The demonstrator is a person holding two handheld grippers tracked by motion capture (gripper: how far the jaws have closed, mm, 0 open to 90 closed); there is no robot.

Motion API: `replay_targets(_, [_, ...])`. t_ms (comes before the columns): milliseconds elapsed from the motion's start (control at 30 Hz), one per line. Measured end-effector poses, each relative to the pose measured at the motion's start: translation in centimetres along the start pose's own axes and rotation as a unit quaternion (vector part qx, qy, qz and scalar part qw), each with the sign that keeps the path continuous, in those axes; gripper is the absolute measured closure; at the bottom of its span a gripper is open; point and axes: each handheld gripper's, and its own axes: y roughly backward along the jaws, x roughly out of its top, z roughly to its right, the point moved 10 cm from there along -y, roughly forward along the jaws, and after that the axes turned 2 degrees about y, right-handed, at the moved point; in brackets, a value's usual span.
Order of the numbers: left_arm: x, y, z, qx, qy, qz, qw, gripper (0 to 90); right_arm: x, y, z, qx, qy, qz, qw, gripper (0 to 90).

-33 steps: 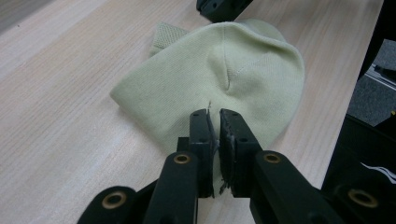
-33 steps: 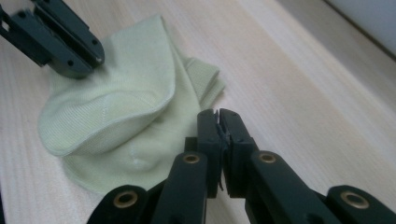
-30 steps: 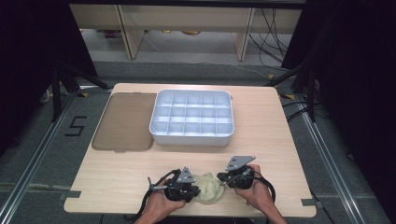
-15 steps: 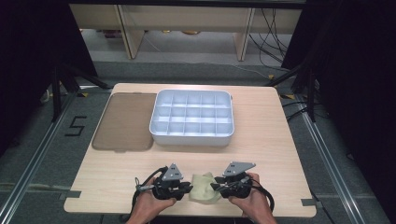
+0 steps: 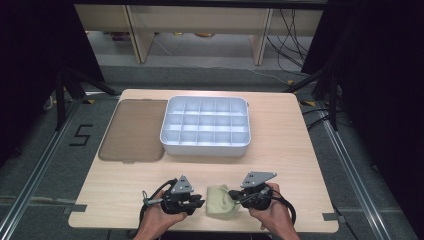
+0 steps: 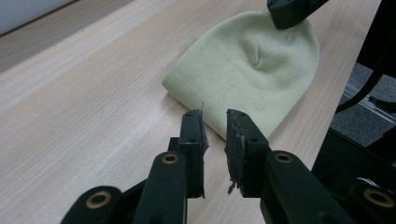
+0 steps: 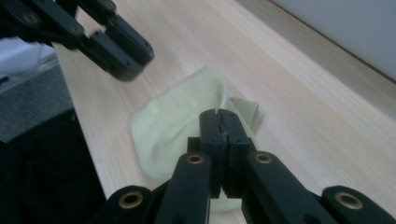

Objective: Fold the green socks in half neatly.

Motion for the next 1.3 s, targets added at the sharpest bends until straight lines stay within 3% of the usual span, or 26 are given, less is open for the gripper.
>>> replay_targets(67, [0.1, -0.2, 0.3, 0.002, -0.006, -0.002, 1.0, 77.4, -0.5, -0.1, 0.5, -0.009, 0.002, -0.011, 0.9999, 90.0])
replay_targets(100, [0.1, -0.2, 0.3, 0.005, -0.026, -0.011, 0.9996, 77.6, -1.0, -0.4, 0.8, -0.014, 0.003, -0.025, 0.9996, 90.0])
replay_targets(167, [0.2, -0.4, 0.3, 0.011, -0.042, -0.016, 0.999, 78.4, -2.3, -1.2, 1.4, -0.012, 0.001, -0.047, 0.9988, 90.0])
replay_targets(200, [0.2, -0.5, 0.6, 0.009, -0.034, -0.014, 0.9993, 78.8, -2.7, -1.6, 1.3, -0.009, -0.007, -0.049, 0.9987, 90.0])
replay_targets(233, [0.4, -0.6, 0.7, 0.005, -0.039, -0.006, 0.9992, 79.3, -3.2, -1.7, 1.5, -0.01, -0.008, -0.061, 0.9981, 90.0])
replay_targets(267, [0.8, -0.9, 1.4, -0.008, -0.023, 0.009, 0.9997, 80.1, -3.3, -1.8, 1.4, -0.003, -0.01, -0.06, 0.9981, 90.0])
replay_targets(300, [0.9, -1.0, 1.7, -0.016, -0.028, 0.007, 0.9995, 80.9, -3.1, -2.0, 1.5, -0.009, -0.01, -0.047, 0.9988, 90.0])
replay_targets(333, [1.0, -1.2, 2.2, -0.017, -0.03, 0.007, 0.9994, 81.6, -3.2, -1.9, 1.2, -0.004, -0.022, -0.057, 0.9981, 90.0])
replay_targets(400, [0.9, -2.0, 2.9, -0.013, -0.055, -0.002, 0.9984, 82.9, -3.1, -2.1, 1.4, -0.013, -0.011, -0.054, 0.9984, 89.7])
replay_targets(433, [0.5, -2.2, 2.7, -0.007, -0.077, -0.025, 0.9967, 83.9, -3.2, -2.1, 1.3, -0.012, -0.018, -0.055, 0.9982, 89.5])
replay_targets(467, [0.3, -2.6, 2.9, -0.014, -0.08, -0.03, 0.9962, 85.7, -3.2, -1.8, 1.3, -0.008, -0.02, -0.062, 0.9979, 89.3])
replay_targets(533, [-0.5, -3.5, 2.8, -0.01, -0.079, -0.047, 0.9957, 87.9, -2.9, -1.6, 1.5, -0.01, -0.014, -0.05, 0.9986, 88.5])
replay_targets(600, [-0.8, -3.9, 2.7, -0.013, -0.065, -0.045, 0.9968, 89.3, -2.6, -1.3, 1.5, -0.01, -0.016, -0.036, 0.9992, 87.3])
replay_targets(667, [-0.8, -3.7, 2.4, -0.009, -0.081, -0.051, 0.9954, 89.3, -2.0, -0.8, 1.8, -0.016, -0.017, -0.02, 0.9995, 86.3])
replay_targets(700, [-0.9, -3.7, 2.4, -0.008, -0.079, -0.049, 0.9956, 89.4, -1.8, -0.3, 1.8, -0.015, -0.015, -0.02, 0.9996, 86.3])
replay_targets(833, [-0.8, -3.7, 2.4, -0.009, -0.075, -0.049, 0.9959, 89.3, -0.6, 1.0, 0.6, -0.007, 0.014, 0.016, 0.9997, 89.8])
replay_targets(967, [-0.9, -3.7, 2.4, -0.006, -0.079, -0.052, 0.9955, 89.3, -1.7, 0.1, -0.8, 0.012, 0.037, -0.017, 0.9991, 90.0])
replay_targets(1100, [-0.6, -3.6, 2.5, -0.01, -0.077, -0.044, 0.996, 88.0, -4.0, -1.4, 0.1, 0.0, 0.02, -0.07, 0.9974, 90.0])
replay_targets(1133, [-0.4, -3.5, 2.5, -0.008, -0.067, -0.039, 0.997, 87.4, -4.2, -1.5, 0.0, 0.011, 0.015, -0.071, 0.9973, 90.0])
replay_targets(1167, [0.1, -3.2, 2.3, -0.008, -0.079, -0.035, 0.9962, 87.5, -4.2, -1.5, 0.1, 0.016, 0.019, -0.067, 0.9975, 90.0])
replay_targets(1267, [1.5, -3.1, 1.9, -0.002, -0.068, -0.019, 0.9975, 87.6, -4.0, -1.6, 0.4, 0.001, 0.02, -0.065, 0.9977, 90.0])
replay_targets(1300, [1.8, -3.2, 1.6, 0.0, -0.073, -0.021, 0.9971, 87.8, -3.9, -1.3, 0.2, 0.014, 0.018, -0.064, 0.9977, 90.0])
